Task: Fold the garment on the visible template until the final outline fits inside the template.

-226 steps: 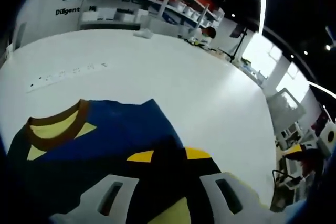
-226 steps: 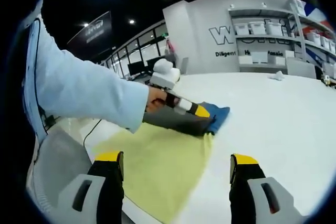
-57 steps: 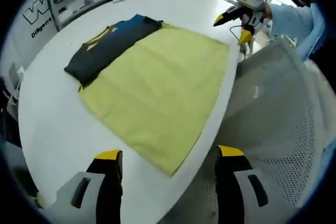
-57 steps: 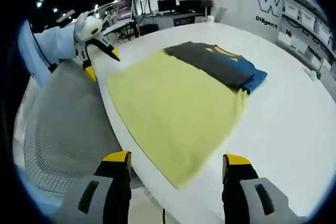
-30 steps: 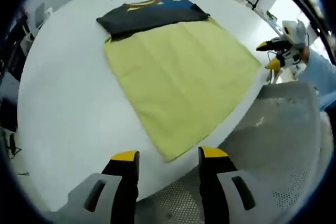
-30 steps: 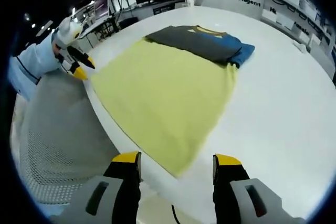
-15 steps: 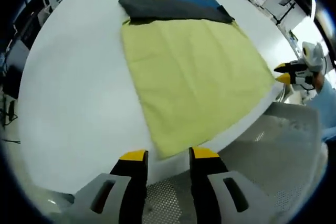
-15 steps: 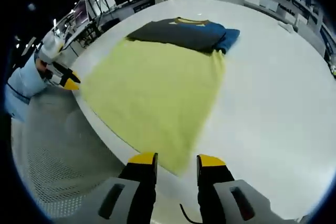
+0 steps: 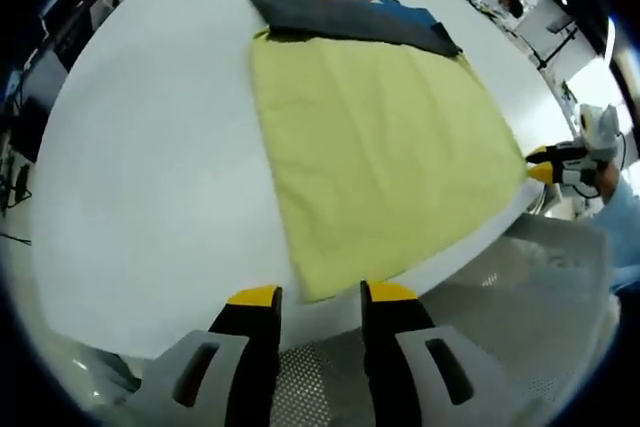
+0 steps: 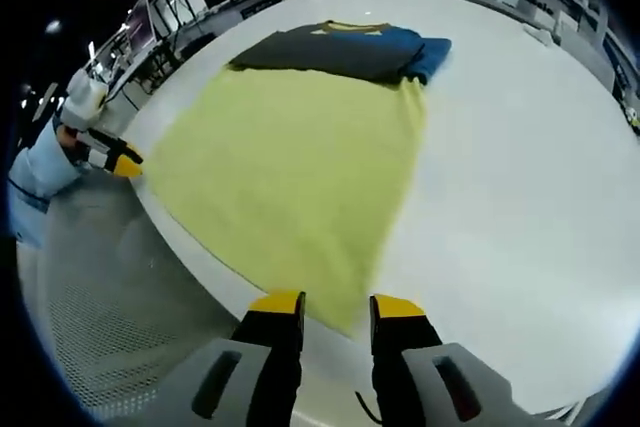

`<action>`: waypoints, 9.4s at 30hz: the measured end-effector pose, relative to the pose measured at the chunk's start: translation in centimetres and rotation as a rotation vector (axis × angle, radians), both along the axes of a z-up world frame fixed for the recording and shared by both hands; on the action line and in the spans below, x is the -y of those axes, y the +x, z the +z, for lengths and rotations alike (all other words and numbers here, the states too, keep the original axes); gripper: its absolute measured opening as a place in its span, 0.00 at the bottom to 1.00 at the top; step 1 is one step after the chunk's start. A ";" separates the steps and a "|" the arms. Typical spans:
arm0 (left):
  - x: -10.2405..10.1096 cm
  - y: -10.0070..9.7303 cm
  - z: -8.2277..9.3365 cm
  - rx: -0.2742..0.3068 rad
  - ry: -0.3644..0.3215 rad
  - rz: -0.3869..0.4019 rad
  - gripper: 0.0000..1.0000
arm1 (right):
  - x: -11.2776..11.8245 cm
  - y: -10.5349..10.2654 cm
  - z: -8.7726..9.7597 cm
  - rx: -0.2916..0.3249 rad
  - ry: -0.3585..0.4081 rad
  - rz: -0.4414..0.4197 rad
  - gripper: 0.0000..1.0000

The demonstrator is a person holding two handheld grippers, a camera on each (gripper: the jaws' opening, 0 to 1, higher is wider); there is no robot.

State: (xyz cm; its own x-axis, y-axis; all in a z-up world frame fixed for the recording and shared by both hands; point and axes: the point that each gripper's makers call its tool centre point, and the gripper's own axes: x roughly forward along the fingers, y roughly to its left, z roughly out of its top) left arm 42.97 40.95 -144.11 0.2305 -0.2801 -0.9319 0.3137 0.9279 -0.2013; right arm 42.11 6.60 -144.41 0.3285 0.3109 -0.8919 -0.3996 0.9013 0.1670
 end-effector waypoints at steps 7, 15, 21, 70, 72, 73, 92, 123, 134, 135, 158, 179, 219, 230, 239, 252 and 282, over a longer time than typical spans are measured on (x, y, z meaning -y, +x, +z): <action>0.0 0.3 -0.2 -0.008 0.020 0.022 0.24 | 0.0 0.0 -0.5 -0.005 -0.030 0.000 0.17; -0.1 0.3 -0.6 0.022 0.068 -0.021 0.03 | 0.3 -0.1 -0.6 0.014 -0.096 0.004 0.09; 0.0 0.3 -0.5 0.027 0.051 -0.024 0.01 | 0.7 -0.2 -0.7 0.012 -0.117 0.018 0.00; -0.9 -3.0 3.5 -0.064 -0.061 -0.088 0.00 | -0.2 -4.1 3.3 -0.148 0.089 -0.022 0.00; -0.9 -2.6 4.0 -0.050 -0.059 -0.095 0.00 | -0.2 -3.7 4.0 -0.134 0.086 -0.013 0.00; -1.0 -2.2 4.5 -0.037 -0.058 -0.103 0.00 | -0.2 -3.5 4.3 -0.126 0.083 -0.007 0.00; -1.0 6.9 13.2 0.235 -0.016 -0.163 0.00 | 0.5 5.3 13.5 0.112 0.086 0.027 0.00; 0.7 22.1 17.3 0.321 0.002 -0.181 0.00 | 1.3 19.6 18.3 0.258 0.012 0.057 0.00; 0.6 26.4 15.6 0.262 0.016 -0.188 0.00 | 1.2 23.6 17.1 0.228 -0.006 0.064 0.00; 0.6 26.6 15.4 0.253 0.015 -0.186 0.00 | 1.2 23.8 16.9 0.222 -0.007 0.064 0.00; 0.5 32.4 7.6 0.155 -0.033 -0.076 0.01 | 1.6 29.7 10.0 0.157 -0.031 0.023 0.00; 0.5 34.6 1.5 0.141 -0.050 0.027 0.01 | 1.8 32.1 3.6 0.076 -0.016 -0.026 0.00; 1.0 33.1 0.4 0.117 -0.087 0.036 0.04 | 1.9 31.0 1.7 0.029 0.053 -0.042 0.00; 1.1 34.0 1.3 0.120 -0.175 0.126 0.01 | 1.8 31.9 2.6 0.043 0.077 -0.067 0.00; 1.1 35.9 2.3 0.062 -0.387 0.355 0.01 | 2.1 34.1 3.5 0.025 0.243 -0.253 0.00; 1.3 37.7 2.2 0.053 -0.524 0.542 0.01 | 2.5 35.2 2.5 -0.010 0.345 -0.399 0.00; 0.8 39.6 1.9 0.174 -0.354 0.420 0.00 | 2.2 37.8 2.3 0.067 0.184 -0.256 0.00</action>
